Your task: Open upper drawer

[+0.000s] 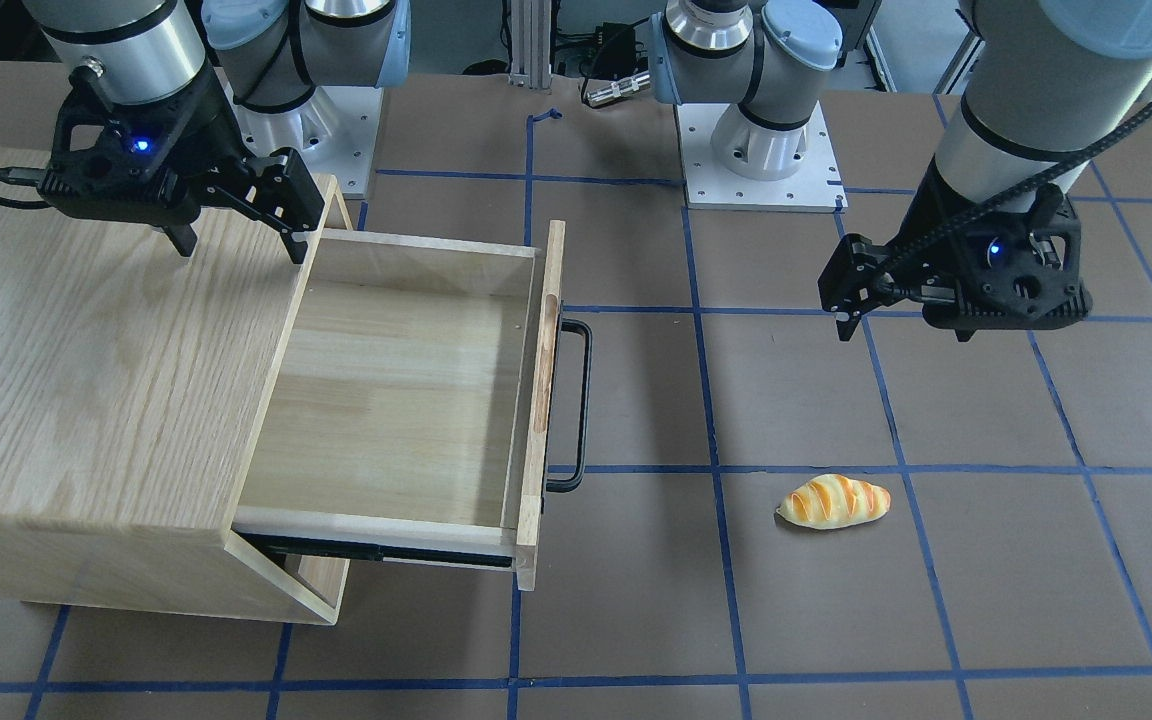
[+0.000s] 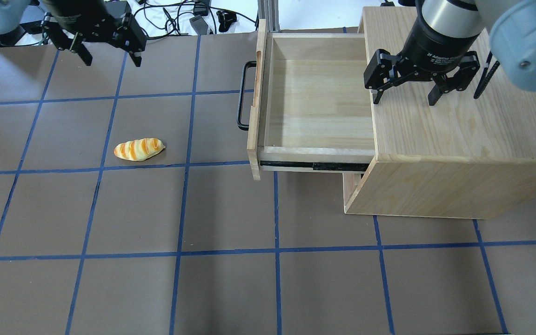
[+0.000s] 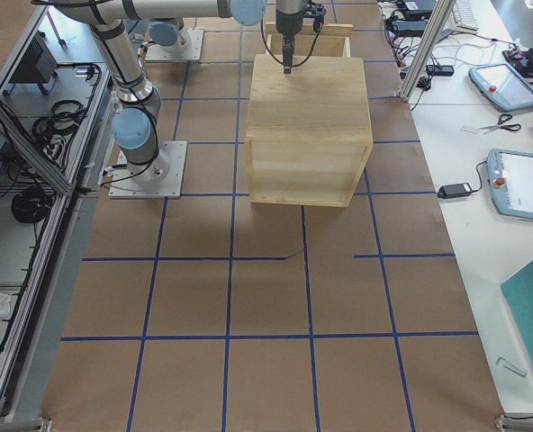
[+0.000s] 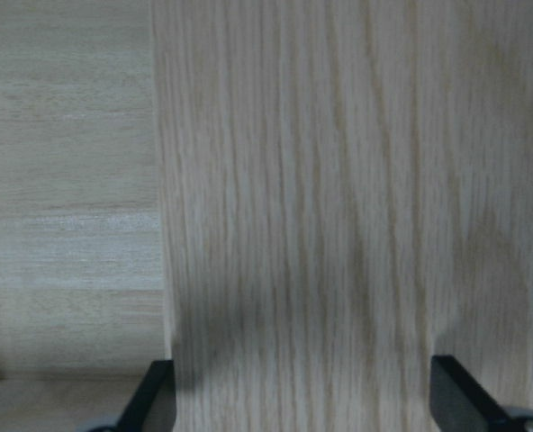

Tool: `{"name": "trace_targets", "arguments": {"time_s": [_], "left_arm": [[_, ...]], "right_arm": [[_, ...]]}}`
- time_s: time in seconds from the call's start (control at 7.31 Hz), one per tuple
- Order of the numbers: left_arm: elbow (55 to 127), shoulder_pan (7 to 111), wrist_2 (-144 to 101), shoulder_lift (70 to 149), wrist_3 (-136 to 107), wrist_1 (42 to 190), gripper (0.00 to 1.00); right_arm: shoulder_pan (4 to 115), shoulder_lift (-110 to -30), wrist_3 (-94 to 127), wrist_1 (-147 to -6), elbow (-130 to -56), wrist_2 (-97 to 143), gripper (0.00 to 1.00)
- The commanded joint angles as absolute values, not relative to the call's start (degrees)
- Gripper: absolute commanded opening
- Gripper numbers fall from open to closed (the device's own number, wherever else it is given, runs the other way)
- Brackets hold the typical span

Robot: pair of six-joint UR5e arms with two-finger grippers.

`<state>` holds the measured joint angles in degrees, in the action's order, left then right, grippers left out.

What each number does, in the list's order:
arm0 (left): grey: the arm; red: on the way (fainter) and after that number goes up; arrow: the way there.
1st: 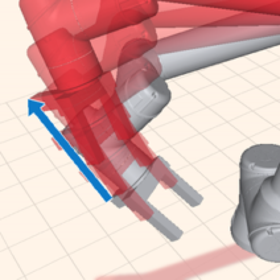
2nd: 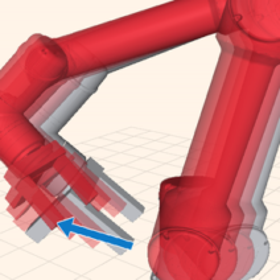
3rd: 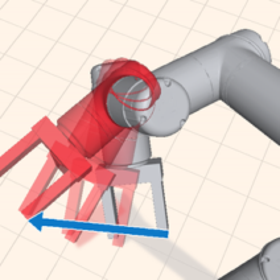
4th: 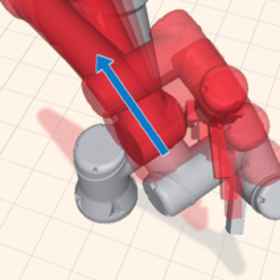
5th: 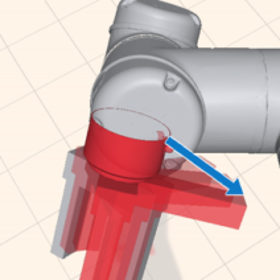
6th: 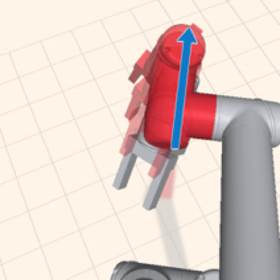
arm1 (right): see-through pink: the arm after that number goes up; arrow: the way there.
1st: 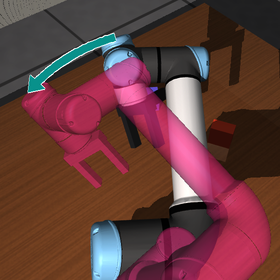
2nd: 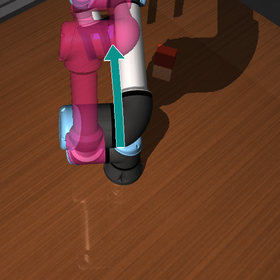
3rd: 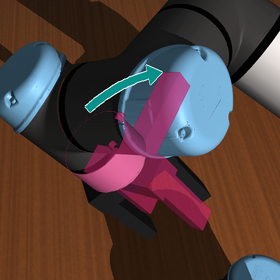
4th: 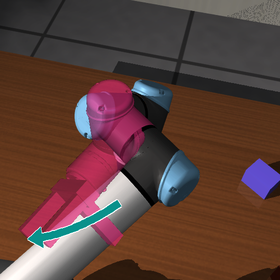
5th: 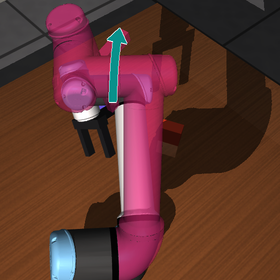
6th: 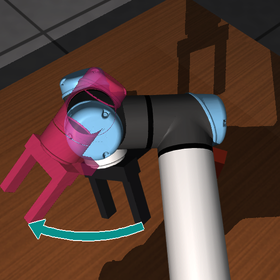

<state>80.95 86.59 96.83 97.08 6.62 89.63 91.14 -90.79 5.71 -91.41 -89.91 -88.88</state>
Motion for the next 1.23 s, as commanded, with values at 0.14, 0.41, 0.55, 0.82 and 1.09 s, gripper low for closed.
{"name": "trace_targets", "arguments": {"time_s": [0.14,0.41,0.55,0.82,1.09], "left_arm": [[82.8,91.2,96.2,95.0,5.1,89.4,1.00],[83.4,91.9,94.9,94.8,4.6,89.2,1.00],[85.5,92.0,92.8,93.6,4.7,89.2,1.00],[86.7,91.8,93.4,92.7,5.1,89.3,1.00],[86.7,91.4,93.4,92.5,5.4,89.2,1.00]], "right_arm": [[91.1,-90.8,5.7,-91.4,-89.9,-88.9,1.00],[91.1,-90.8,5.7,-91.4,-89.9,-88.9,1.00],[91.1,-90.8,5.7,-91.4,-89.9,-88.9,1.00],[91.1,-90.8,5.7,-91.4,-89.9,-88.9,1.00],[91.1,-90.8,5.7,-91.4,-89.9,-88.9,1.00]]}}
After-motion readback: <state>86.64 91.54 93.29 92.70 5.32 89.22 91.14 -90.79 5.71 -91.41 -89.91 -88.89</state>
